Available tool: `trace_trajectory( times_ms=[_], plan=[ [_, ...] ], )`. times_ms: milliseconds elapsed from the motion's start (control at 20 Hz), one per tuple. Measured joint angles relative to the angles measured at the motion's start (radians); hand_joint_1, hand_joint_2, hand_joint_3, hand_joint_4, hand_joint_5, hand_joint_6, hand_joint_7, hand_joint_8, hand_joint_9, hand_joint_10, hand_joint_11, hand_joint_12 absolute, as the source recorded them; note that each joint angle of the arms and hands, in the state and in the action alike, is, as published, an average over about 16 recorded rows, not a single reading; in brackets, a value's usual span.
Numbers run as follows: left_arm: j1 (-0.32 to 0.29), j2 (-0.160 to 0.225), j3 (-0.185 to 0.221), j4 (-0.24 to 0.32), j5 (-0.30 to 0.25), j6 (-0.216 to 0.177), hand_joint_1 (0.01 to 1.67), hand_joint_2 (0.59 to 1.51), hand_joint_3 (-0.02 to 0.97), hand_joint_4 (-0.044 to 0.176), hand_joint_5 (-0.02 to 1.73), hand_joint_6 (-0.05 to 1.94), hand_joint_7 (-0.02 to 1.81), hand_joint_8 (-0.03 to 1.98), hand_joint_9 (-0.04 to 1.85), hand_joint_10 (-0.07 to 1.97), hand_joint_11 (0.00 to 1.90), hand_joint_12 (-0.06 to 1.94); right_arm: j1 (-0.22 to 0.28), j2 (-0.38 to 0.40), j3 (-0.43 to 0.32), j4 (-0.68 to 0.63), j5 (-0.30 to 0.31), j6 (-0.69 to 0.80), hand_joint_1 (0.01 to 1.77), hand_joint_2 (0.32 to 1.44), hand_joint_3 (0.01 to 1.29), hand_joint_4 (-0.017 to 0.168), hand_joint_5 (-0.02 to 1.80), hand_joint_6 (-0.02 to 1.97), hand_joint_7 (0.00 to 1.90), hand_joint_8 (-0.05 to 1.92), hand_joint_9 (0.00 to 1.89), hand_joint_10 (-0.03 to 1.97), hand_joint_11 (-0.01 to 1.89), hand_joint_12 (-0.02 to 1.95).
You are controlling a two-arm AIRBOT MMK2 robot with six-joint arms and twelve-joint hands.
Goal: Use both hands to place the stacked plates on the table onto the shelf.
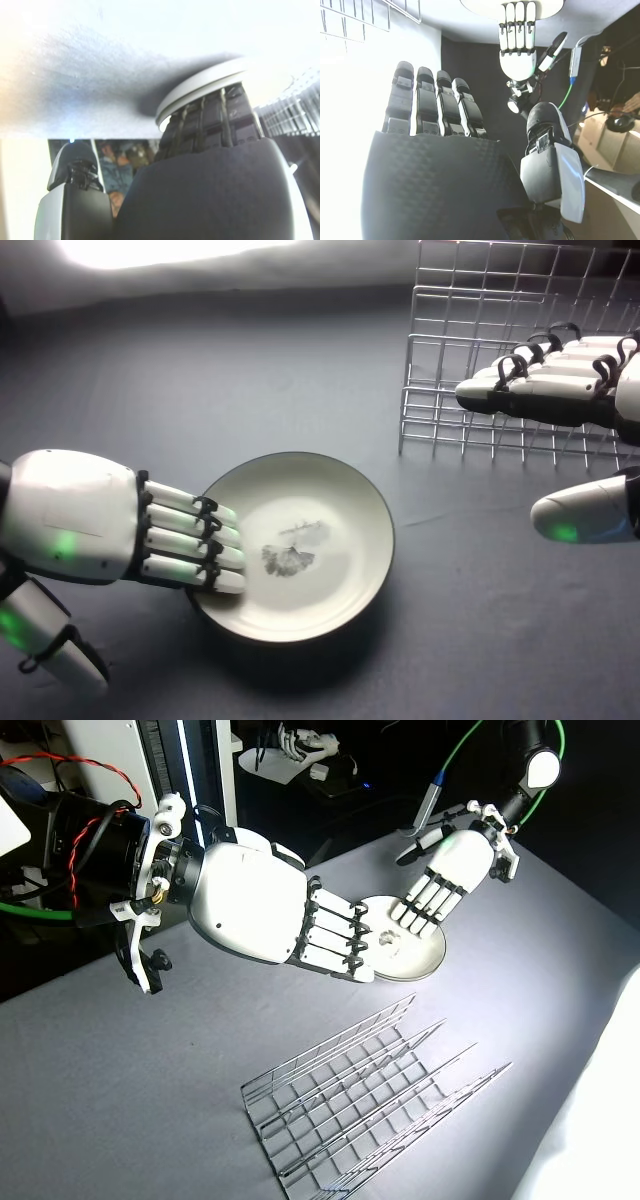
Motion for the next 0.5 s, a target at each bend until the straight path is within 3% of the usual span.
trace_trajectory(
  times_ms=[500],
  plan=[
    [-0.001, -0.025, -0.077, -0.044, 0.043, 0.008, 0.02, 1.100, 0.011, -0.002, -0.01, -0.02, -0.01, -0.02, -0.01, -0.01, 0.01, 0.01, -0.006, -0.007, 0.012, -0.055, 0.043, -0.004, 0.02, 1.23, 0.01, -0.003, 0.01, 0.02, 0.01, 0.02, 0.02, 0.02, 0.02, 0.02]
  ],
)
